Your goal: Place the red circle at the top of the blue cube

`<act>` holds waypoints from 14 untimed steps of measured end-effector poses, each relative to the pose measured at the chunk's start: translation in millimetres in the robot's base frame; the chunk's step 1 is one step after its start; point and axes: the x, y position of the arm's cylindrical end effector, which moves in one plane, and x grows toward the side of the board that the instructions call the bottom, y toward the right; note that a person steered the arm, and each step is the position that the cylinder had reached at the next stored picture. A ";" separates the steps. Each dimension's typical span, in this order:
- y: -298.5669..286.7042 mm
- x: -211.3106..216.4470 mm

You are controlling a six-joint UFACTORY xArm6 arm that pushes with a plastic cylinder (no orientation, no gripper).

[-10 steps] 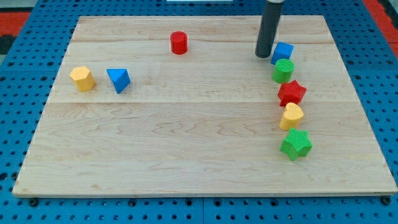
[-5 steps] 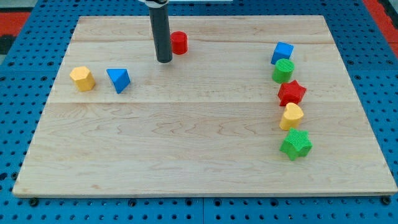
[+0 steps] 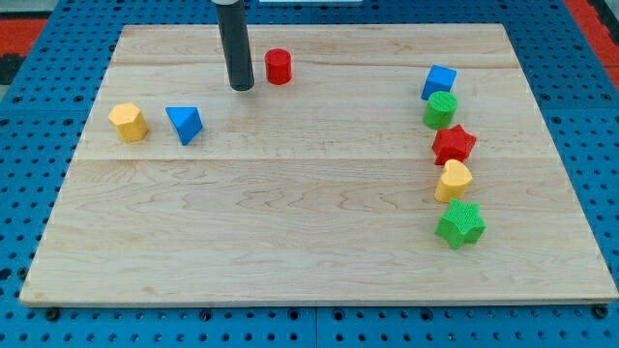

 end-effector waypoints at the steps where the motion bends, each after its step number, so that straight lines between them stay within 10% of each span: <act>1: -0.8 1.4; 4: 94.9 -19.8; 6: 2.9 -26.5; 8: 112.2 -67.4; 14: 97.0 -12.2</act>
